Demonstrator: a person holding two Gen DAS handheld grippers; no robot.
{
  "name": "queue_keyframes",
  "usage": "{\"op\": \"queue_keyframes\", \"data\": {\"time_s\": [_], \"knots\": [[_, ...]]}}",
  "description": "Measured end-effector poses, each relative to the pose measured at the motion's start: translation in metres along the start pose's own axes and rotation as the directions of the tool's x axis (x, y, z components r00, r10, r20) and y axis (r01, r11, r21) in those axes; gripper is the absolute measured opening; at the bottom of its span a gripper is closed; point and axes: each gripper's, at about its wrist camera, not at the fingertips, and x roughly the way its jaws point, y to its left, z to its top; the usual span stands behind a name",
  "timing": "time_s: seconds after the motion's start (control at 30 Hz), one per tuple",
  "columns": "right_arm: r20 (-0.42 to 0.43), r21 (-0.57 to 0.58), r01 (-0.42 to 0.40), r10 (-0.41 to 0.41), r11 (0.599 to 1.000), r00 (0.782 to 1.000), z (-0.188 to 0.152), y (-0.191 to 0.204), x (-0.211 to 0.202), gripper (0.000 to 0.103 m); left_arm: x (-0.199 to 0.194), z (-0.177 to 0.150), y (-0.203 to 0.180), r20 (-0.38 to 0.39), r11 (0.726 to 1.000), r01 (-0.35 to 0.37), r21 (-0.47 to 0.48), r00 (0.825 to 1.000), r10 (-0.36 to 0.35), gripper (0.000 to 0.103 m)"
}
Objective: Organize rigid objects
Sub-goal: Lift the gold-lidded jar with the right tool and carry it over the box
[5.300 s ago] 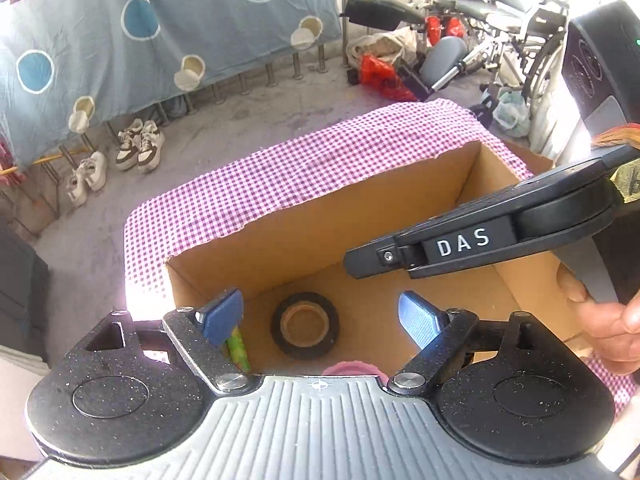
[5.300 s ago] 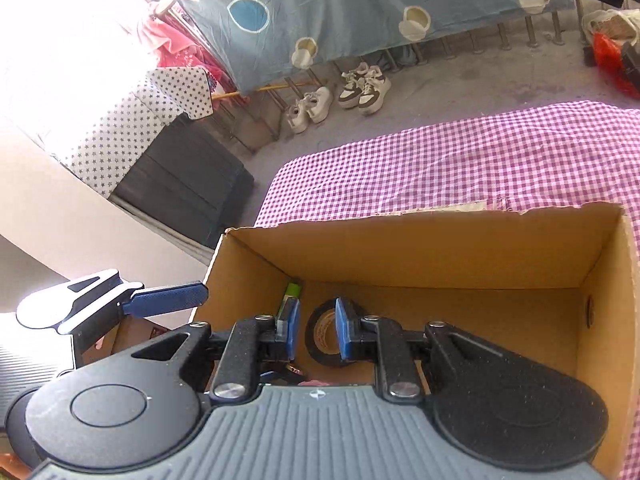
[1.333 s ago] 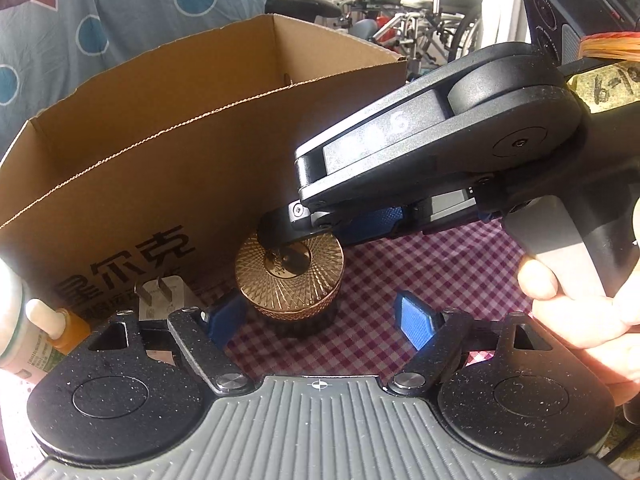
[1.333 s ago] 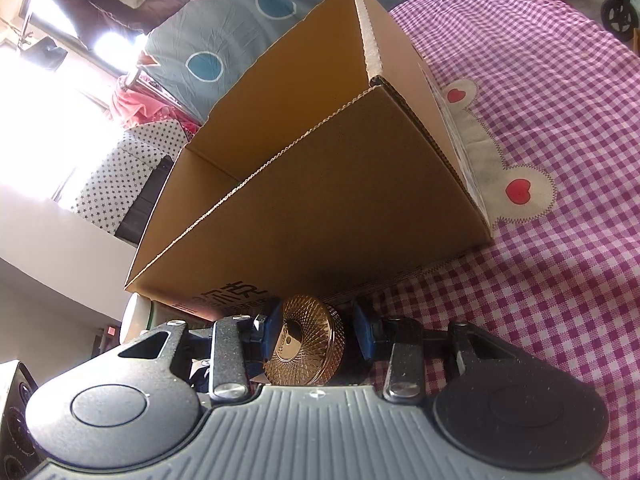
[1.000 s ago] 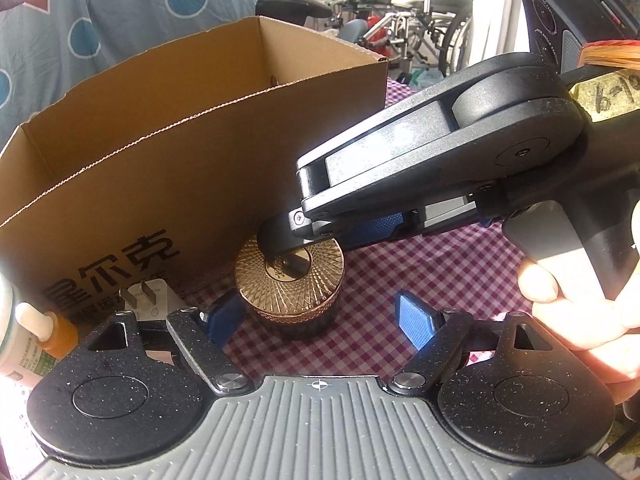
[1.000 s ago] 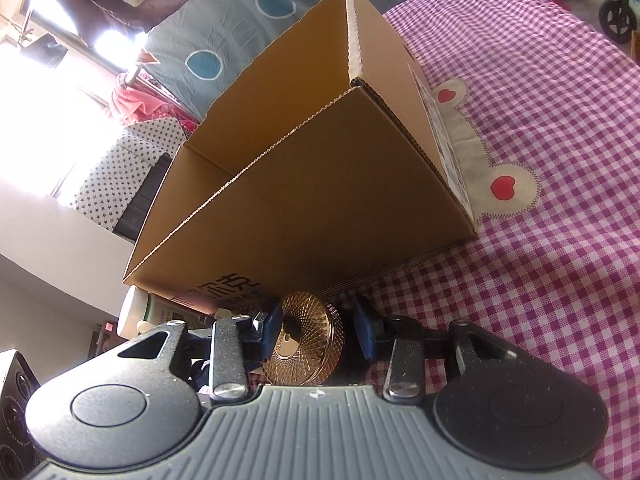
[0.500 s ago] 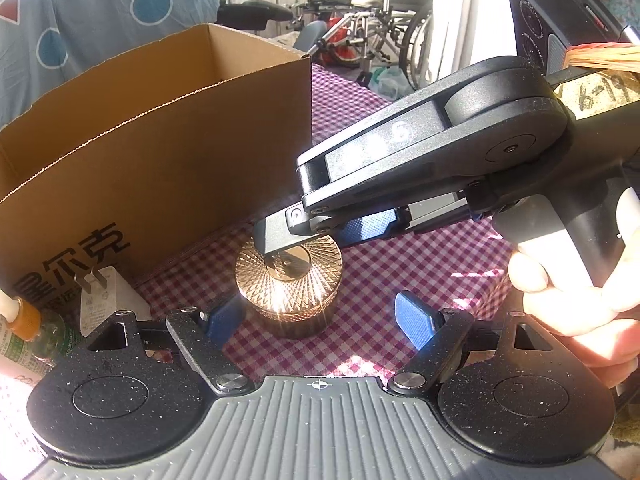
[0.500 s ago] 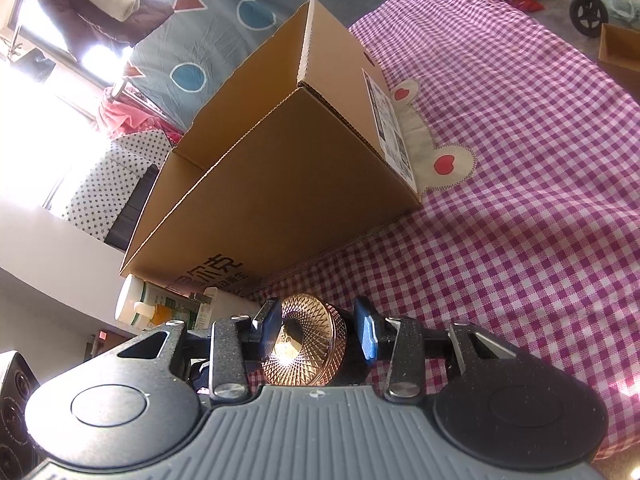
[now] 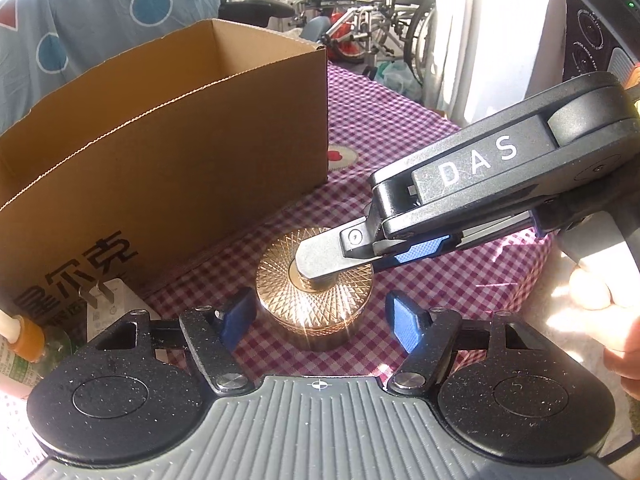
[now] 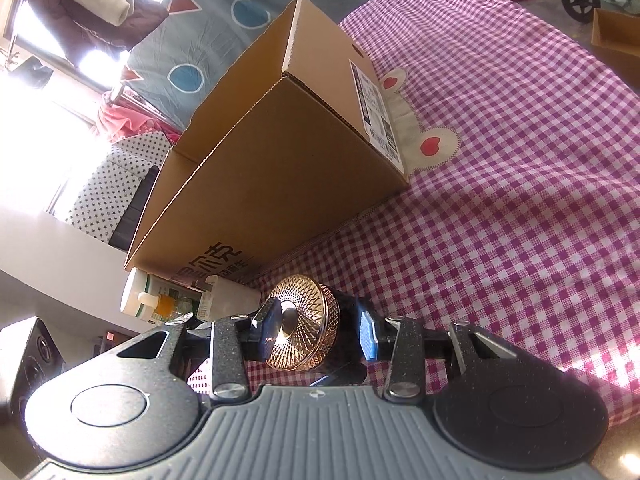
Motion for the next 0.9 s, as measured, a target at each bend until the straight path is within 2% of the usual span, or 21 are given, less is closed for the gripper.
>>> {"op": "queue_keyframes", "data": {"time_s": [0.2,0.6,0.9], "knots": [[-0.002,-0.003,-0.006,0.006,1.0,1.0,-0.003,0.0,-0.001,0.044,0.007,0.003,-0.003,-0.008,1.0,-0.019,-0.006,1.0,0.019,0.057],[0.024,-0.02,-0.002,0.002,1.0,1.0,-0.012,0.008,0.002,0.045,0.005,0.001,0.003,-0.006,0.998,-0.019,-0.06,1.0,0.019,0.055],[0.07,-0.081,-0.008,0.014,0.997,0.997,-0.012,0.035,-0.013,0.045,-0.028,0.004,0.002,0.064,0.996,-0.046,-0.074,0.997,0.051,0.055]]}}
